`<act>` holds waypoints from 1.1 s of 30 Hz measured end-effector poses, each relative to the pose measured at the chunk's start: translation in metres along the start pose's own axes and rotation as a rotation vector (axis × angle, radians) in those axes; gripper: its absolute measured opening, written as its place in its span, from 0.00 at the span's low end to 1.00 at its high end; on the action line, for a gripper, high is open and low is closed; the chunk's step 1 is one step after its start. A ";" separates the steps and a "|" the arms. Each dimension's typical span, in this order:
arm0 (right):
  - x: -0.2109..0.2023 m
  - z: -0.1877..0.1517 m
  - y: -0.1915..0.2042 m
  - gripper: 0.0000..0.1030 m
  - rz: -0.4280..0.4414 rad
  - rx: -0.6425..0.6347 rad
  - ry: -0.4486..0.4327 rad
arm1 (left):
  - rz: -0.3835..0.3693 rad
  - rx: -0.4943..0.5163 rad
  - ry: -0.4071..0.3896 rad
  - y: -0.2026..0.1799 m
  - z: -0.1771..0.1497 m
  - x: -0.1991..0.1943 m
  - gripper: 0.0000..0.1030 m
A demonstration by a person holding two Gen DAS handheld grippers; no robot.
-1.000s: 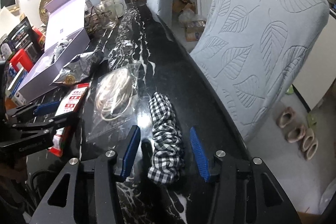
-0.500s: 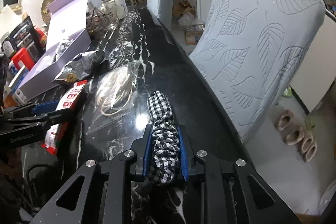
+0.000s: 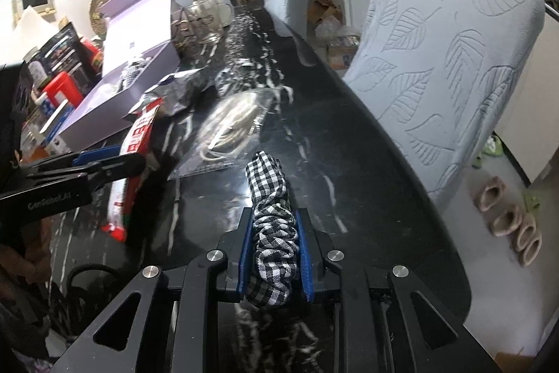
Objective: Organize soft objects
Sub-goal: 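Lift and carry the packet and scrunchie with both grippers to the gift box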
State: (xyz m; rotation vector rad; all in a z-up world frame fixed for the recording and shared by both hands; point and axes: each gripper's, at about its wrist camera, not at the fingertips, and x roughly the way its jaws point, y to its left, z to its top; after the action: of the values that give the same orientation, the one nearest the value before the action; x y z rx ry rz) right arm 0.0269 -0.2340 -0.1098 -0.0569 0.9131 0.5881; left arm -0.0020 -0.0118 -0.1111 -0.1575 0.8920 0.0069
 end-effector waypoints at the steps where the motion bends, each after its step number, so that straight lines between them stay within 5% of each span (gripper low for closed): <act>1: -0.001 0.000 0.002 0.22 0.004 -0.006 -0.004 | -0.001 -0.001 -0.004 0.000 0.000 -0.001 0.49; 14: -0.013 0.003 0.023 0.22 0.032 -0.050 -0.036 | -0.026 -0.017 -0.050 0.007 -0.002 -0.022 0.49; 33: -0.040 0.039 0.082 0.22 0.177 -0.166 -0.172 | 0.012 -0.041 -0.260 0.036 0.011 -0.099 0.47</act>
State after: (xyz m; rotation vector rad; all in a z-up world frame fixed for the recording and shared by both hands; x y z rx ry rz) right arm -0.0039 -0.1720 -0.0391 -0.0740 0.7055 0.8207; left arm -0.0580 0.0315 -0.0327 -0.1849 0.6338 0.0555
